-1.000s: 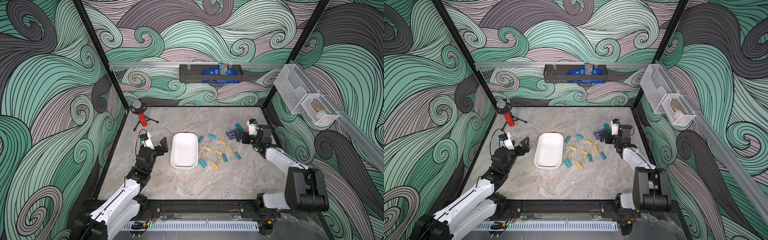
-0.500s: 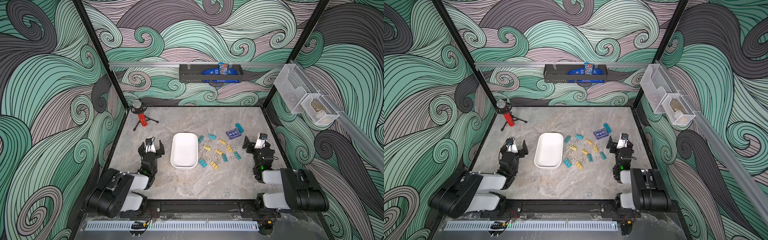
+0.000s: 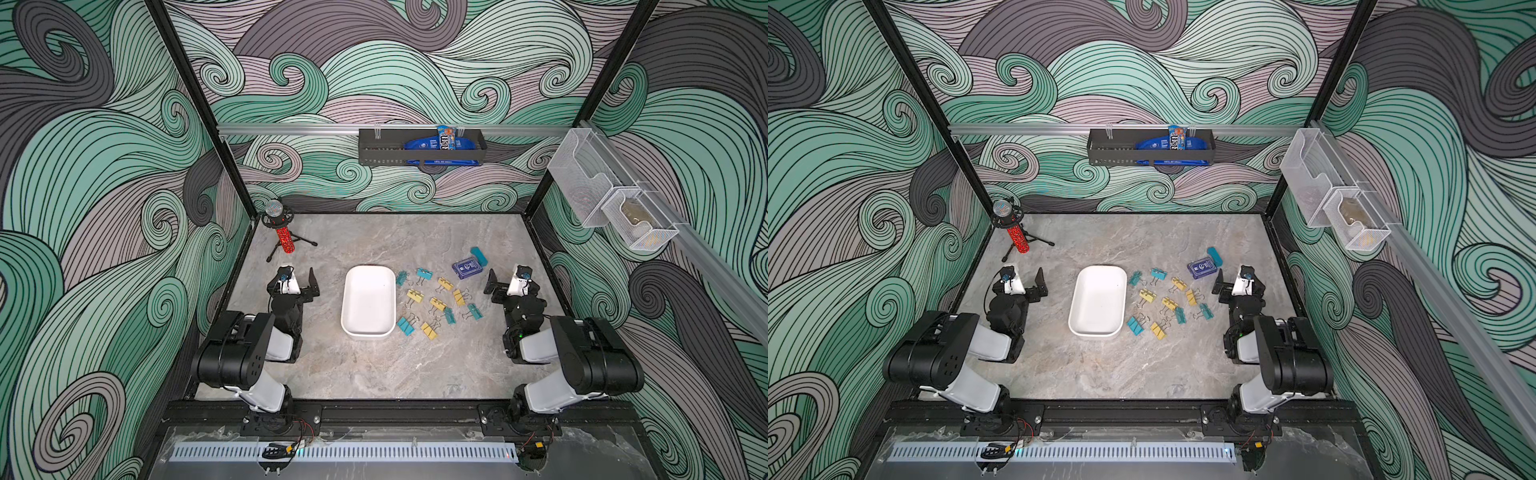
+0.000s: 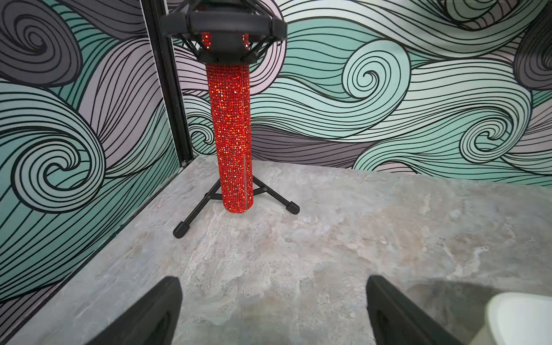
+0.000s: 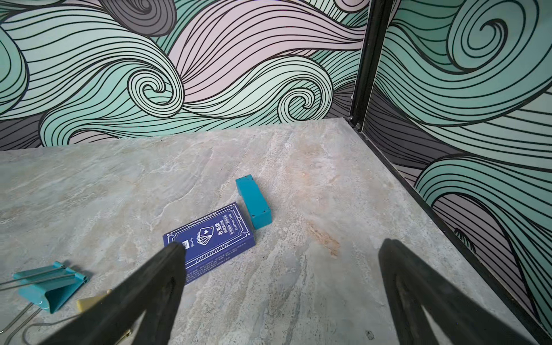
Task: Take out the binder clips from the storage box
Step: Reset both arms
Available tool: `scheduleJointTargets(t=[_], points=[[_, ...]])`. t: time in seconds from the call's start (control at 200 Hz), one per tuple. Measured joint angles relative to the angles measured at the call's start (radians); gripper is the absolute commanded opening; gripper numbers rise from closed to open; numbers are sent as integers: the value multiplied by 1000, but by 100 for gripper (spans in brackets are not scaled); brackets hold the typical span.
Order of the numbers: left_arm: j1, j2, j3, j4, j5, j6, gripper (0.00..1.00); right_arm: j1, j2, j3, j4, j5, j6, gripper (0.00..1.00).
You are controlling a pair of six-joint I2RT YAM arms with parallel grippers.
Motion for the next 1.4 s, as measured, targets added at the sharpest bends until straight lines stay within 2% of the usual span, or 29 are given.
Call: scheduleJointTargets(t=[0.575,1.401], points=[[1,0,0,-2,45,0,99,5,0,0,4,-14,-19,100],[4,0,0,-3,46,0,99,5,0,0,4,-16,-23,100]])
